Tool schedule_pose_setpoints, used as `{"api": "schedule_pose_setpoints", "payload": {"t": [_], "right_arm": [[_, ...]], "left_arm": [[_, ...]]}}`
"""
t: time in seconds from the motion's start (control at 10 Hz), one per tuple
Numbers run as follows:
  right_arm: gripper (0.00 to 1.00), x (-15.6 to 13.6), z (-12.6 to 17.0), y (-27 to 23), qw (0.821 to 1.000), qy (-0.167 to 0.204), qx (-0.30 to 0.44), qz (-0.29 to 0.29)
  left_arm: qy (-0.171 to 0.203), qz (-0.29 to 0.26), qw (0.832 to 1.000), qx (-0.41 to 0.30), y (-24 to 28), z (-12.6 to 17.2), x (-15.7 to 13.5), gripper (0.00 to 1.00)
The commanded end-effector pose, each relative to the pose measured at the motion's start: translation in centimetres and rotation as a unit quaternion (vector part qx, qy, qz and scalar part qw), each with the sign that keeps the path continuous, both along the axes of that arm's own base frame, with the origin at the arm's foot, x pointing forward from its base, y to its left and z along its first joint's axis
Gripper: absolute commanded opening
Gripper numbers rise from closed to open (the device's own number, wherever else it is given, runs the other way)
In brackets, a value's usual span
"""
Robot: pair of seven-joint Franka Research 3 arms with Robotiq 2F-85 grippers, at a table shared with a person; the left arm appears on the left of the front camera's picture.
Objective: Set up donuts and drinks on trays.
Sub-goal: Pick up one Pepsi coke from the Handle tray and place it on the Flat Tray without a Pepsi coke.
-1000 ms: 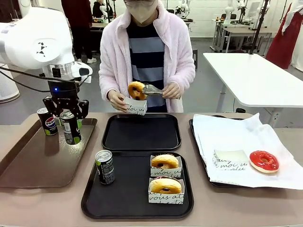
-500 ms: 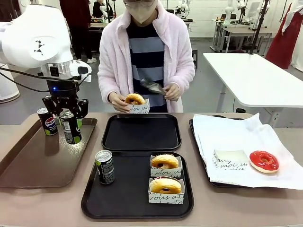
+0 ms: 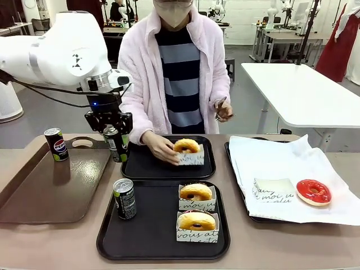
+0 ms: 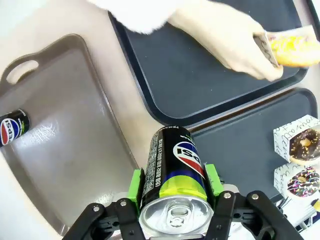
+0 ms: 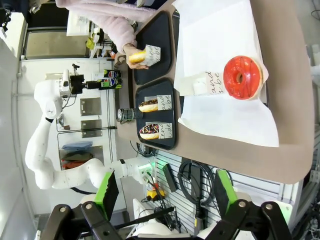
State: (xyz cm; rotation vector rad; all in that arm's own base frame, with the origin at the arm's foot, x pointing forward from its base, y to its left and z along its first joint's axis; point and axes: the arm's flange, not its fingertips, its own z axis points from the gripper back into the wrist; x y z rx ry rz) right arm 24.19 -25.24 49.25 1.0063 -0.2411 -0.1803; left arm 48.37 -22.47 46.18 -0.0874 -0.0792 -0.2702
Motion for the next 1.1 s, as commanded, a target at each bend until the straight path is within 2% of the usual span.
{"api": "schedule_pose_setpoints", "payload": {"t": [0.0,0.1,0.2,0.3,0.4,0.6,0.7,1.0], "right_arm": [[1.0,0.2,0.0,-0.1,1.0,-0.009,0.011,0.001],[1.0,0.2,0.0,-0.1,1.0,-0.009,0.011,0.001],[1.0,0.2,0.0,-0.1,1.0,-0.009,0.011,0.001],[1.0,0.2,0.0,-0.1,1.0,-0.009,0.011,0.001],[1.0,0.2,0.0,-0.1,1.0,-0.009,0.011,0.001],[1.0,0.2,0.0,-0.1,1.0,-0.009,0.011,0.001],[1.0,0.2,0.0,-0.1,1.0,-0.009,0.011,0.001],[1.0,0.2,0.0,-0.1,1.0,-0.009,0.011,0.001]], "left_arm": [[0.039,-0.008,0.999,0.004,5.0,2.6,-2.6,0.58],[0.056,-0.039,0.998,0.017,8.7,4.3,-5.6,0.58],[0.056,-0.056,0.997,0.021,11.2,5.1,-8.5,0.58],[0.057,-0.063,0.996,0.027,12.2,5.2,-10.0,0.58],[0.05,-0.059,0.996,0.036,12.0,5.4,-9.7,0.58],[0.042,-0.008,0.999,0.023,12.5,5.5,-9.7,0.58],[0.062,-0.05,0.996,0.028,13.0,5.9,-10.7,0.58],[0.062,-0.05,0.996,0.028,13.0,5.9,-10.7,0.58]]}}
